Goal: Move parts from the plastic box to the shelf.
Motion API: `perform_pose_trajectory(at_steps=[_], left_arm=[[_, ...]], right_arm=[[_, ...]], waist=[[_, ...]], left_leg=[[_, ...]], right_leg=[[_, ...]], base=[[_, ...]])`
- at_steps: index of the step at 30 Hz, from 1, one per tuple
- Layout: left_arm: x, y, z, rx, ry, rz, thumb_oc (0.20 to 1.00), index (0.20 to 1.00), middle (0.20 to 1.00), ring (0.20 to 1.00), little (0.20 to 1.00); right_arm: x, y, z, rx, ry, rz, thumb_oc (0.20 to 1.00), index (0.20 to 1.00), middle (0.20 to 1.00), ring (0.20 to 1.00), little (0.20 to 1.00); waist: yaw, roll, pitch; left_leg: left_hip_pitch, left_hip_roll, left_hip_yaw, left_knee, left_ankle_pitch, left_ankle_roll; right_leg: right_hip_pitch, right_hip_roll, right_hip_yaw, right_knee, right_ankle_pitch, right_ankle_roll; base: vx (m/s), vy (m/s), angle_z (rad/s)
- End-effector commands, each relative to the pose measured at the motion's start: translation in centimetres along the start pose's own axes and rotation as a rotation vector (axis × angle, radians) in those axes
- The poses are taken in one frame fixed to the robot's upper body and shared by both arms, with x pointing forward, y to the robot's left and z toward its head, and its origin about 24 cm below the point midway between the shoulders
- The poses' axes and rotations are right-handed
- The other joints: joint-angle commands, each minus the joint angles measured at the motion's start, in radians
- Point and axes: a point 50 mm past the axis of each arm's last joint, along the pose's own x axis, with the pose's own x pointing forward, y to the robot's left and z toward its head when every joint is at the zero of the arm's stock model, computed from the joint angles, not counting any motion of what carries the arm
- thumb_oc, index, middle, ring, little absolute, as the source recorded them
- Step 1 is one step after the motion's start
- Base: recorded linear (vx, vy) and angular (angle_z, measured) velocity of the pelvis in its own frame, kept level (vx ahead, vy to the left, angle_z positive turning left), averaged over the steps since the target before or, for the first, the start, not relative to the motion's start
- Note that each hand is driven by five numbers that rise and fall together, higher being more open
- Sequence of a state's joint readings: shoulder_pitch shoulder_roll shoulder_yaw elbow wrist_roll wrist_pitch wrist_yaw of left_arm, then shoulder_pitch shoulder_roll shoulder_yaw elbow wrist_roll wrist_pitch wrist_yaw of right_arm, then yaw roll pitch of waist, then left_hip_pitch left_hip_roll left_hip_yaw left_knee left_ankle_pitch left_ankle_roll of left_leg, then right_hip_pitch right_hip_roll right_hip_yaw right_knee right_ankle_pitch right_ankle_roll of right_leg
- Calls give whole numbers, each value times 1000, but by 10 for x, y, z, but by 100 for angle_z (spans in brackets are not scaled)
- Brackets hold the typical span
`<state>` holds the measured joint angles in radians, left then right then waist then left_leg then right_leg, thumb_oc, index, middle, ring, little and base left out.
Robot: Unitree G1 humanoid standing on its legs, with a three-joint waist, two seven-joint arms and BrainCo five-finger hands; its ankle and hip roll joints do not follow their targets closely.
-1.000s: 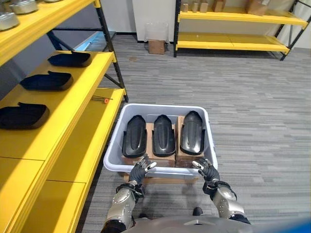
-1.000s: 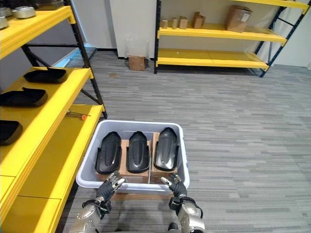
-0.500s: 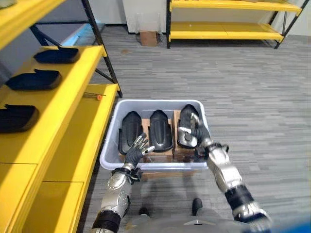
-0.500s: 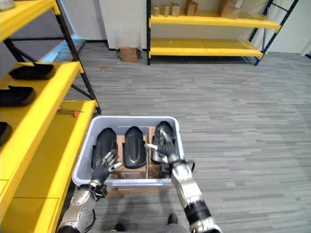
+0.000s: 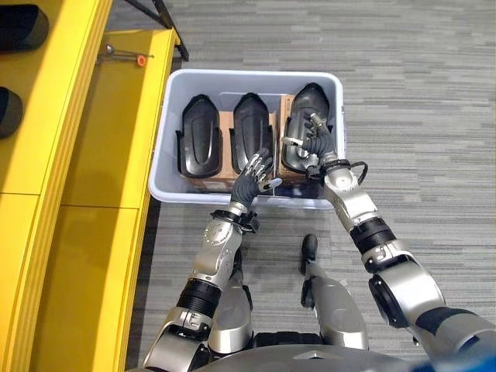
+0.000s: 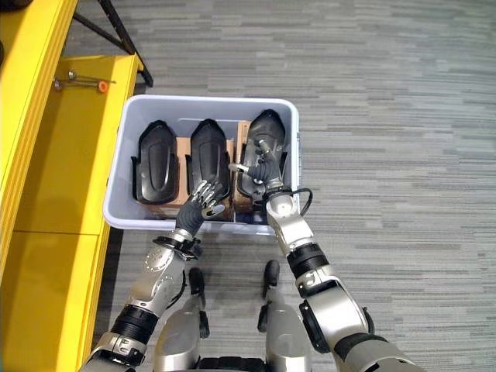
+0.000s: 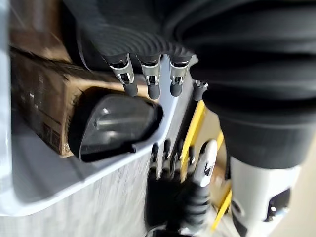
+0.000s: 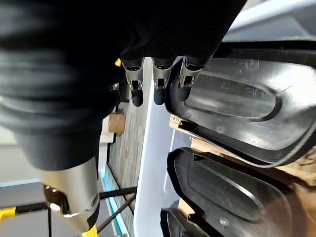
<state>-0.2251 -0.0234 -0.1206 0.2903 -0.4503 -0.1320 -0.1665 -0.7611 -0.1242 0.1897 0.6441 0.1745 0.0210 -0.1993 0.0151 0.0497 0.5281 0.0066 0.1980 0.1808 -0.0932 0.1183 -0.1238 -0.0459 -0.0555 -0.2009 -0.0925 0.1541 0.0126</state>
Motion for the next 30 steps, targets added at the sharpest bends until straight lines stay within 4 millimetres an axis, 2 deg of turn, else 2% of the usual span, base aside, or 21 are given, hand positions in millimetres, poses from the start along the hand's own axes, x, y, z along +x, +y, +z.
perform_pose_trajectory(at_steps=[1, 3, 8, 18, 20, 23, 25, 27, 30], left_arm=[[14, -29, 23, -38, -128, -107, 1000, 1000, 1000, 1000, 1000], [15, -34, 24, -43, -136, -117, 1000, 1000, 1000, 1000, 1000], [15, -45, 27, -48, -148, -143, 1000, 1000, 1000, 1000, 1000], [10, -51, 24, -70, -136, -140, 1000, 1000, 1000, 1000, 1000], [8, -54, 26, -77, -145, -151, 1000, 1000, 1000, 1000, 1000], [7, -58, 28, -82, -153, -162, 1000, 1000, 1000, 1000, 1000], [7, -64, 33, -91, -171, -182, 1000, 1000, 1000, 1000, 1000], [9, -72, 40, -97, -195, -208, 1000, 1000, 1000, 1000, 1000], [9, -78, 40, -116, -196, -222, 1000, 1000, 1000, 1000, 1000]], right_arm=[[14, 7, 70, 99, -248, -13, 1000, 1000, 1000, 1000, 1000], [18, 3, 78, 125, -263, -36, 1000, 1000, 1000, 1000, 1000], [29, -27, 102, 140, -312, -160, 1000, 1000, 1000, 1000, 1000], [37, -55, 128, 98, -348, -254, 1000, 1000, 1000, 1000, 1000], [40, -69, 127, 66, -322, -296, 1000, 1000, 1000, 1000, 1000], [42, -75, 127, 51, -315, -310, 1000, 1000, 1000, 1000, 1000], [43, -85, 118, 36, -276, -335, 1000, 1000, 1000, 1000, 1000], [42, -96, 97, 44, -202, -363, 1000, 1000, 1000, 1000, 1000], [40, -103, 82, 44, -152, -379, 1000, 1000, 1000, 1000, 1000]], waist=[[6, 30, -8], [10, 36, -8], [24, 54, -8], [36, 85, -8], [41, 97, -8], [44, 108, -8], [48, 120, -8], [56, 138, -8], [59, 151, -8]], left_leg=[[4, 0, -24, 17, -28, 34], [-25, -1, -28, 22, -27, 32], [-85, -4, -37, 37, -27, 28], [-134, -10, -45, 41, -28, 26], [-154, -9, -48, 44, -27, 23], [-168, -9, -51, 51, -26, 21], [-182, -8, -53, 59, -27, 19], [-195, -11, -57, 70, -28, 19], [-198, -13, -58, 75, -30, 18]], right_leg=[[16, -93, -28, 14, -68, 16], [-8, -97, -28, 23, -64, 16], [-56, -110, -35, 35, -61, 15], [-93, -122, -32, 38, -54, 17], [-108, -128, -33, 40, -53, 18], [-119, -132, -32, 45, -53, 18], [-126, -139, -31, 51, -54, 17], [-131, -145, -36, 56, -57, 17], [-129, -150, -35, 59, -57, 17]], base=[[-25, -9, 6], [-16, -6, 6], [-9, -5, 9], [0, 7, 5], [-3, 8, 3], [2, 9, 10], [8, 10, 7], [15, 14, 9], [20, 17, 5]])
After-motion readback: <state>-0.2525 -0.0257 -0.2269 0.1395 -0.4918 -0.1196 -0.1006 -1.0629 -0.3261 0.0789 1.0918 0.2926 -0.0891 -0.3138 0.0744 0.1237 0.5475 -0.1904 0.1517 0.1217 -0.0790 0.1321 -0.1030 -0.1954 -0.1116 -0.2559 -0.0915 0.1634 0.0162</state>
